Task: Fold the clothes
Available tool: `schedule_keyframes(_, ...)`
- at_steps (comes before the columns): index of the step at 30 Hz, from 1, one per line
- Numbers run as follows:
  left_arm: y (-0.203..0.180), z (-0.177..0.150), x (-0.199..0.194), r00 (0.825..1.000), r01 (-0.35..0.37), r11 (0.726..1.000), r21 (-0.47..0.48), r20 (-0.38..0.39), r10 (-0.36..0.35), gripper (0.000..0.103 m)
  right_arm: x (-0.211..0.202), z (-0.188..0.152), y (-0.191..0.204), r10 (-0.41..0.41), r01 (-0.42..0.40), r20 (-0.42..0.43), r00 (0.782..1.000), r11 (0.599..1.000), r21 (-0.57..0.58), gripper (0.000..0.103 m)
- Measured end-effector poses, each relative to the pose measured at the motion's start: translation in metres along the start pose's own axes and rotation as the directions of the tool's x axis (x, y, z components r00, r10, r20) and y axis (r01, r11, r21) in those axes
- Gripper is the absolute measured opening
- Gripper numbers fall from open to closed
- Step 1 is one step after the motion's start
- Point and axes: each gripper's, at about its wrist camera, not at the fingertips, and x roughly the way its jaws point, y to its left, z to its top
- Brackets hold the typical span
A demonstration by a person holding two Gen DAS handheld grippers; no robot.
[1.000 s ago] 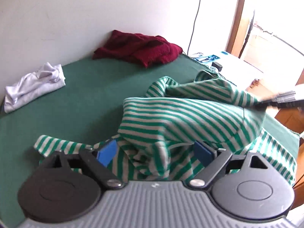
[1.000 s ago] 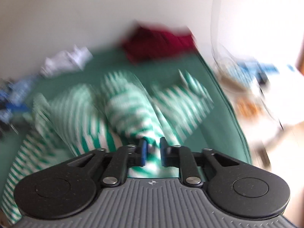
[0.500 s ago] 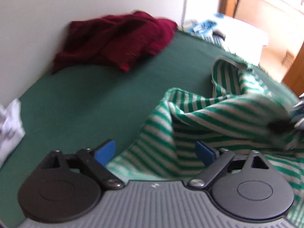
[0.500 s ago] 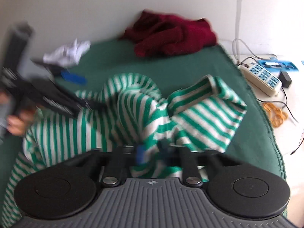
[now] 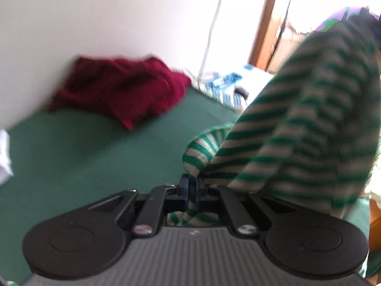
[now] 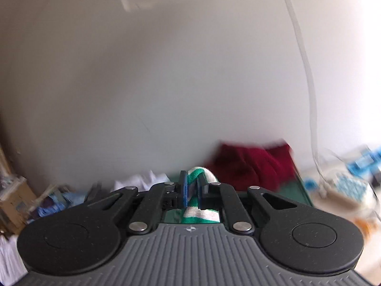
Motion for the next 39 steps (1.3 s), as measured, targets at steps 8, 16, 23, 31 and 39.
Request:
schedule_keyframes(8,0.085,0.047,-0.104,0.930,-0.277,0.945,-0.173,0.199,0.309,0.006,0.168,0.117,0.039,0.046,-0.041,0.043,0.998,0.994,-0.104,0.008)
schedule_keyframes(16,0.122,0.014,-0.152,0.851,-0.474,0.852,-0.224,0.134,0.508,0.030,0.336,0.101,0.063,-0.163,0.194,0.125,0.979,0.930,-0.313,0.008)
schedule_keyframes(23,0.084,-0.051,-0.108,0.865,-0.501,0.862,-0.074,-0.026,0.500,0.058,0.448,0.013,0.038,-0.424,0.319,-0.086,0.901,0.785,-0.531,0.033)
schedule_keyframes(31,0.065,-0.112,-0.072,0.882,-0.443,0.894,0.070,-0.142,0.449,0.077,0.270,0.001,-0.035,-0.261,0.156,-0.252,0.932,0.915,-0.371,0.061)
schedule_keyframes(39,0.071,-0.123,-0.049,0.906,-0.383,0.922,0.056,-0.169,0.387,0.086,0.066,-0.090,-0.140,-0.489,0.537,-0.414,0.768,0.844,0.000,0.064)
